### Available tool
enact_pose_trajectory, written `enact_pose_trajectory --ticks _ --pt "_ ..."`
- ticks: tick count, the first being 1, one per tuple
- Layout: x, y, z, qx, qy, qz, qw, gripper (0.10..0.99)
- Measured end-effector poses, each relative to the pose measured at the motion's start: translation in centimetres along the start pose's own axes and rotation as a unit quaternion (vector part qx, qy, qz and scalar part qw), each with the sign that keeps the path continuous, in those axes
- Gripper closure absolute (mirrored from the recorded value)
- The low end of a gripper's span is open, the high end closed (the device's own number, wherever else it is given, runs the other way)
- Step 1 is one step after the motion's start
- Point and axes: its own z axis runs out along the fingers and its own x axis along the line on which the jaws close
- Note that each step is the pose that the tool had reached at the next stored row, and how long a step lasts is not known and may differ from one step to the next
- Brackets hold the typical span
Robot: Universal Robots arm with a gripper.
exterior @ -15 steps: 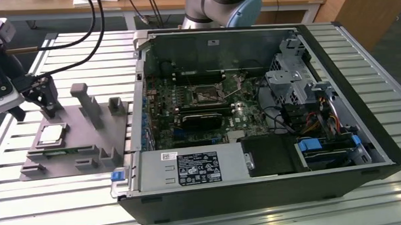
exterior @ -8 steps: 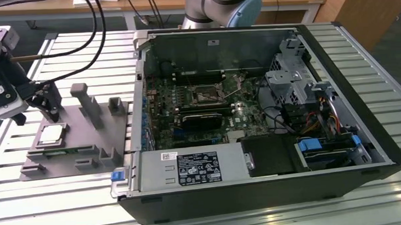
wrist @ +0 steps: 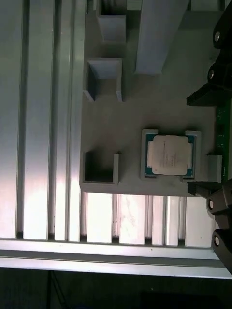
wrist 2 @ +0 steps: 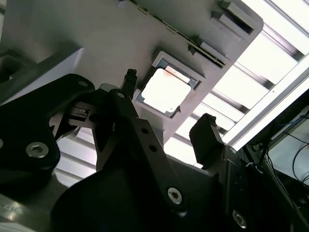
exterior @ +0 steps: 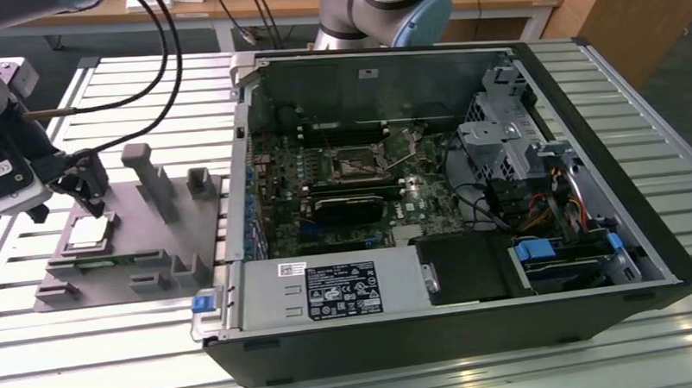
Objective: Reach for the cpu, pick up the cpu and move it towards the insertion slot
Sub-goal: 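Pick up the cpu and move it towards the insertion slot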
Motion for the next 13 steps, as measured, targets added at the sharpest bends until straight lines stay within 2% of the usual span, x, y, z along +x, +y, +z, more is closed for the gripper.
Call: enact_pose_trajectory --ticks 13 --pt "0.29 -0.1 2.36 0.0 0.0002 0.003 1.0 0.369"
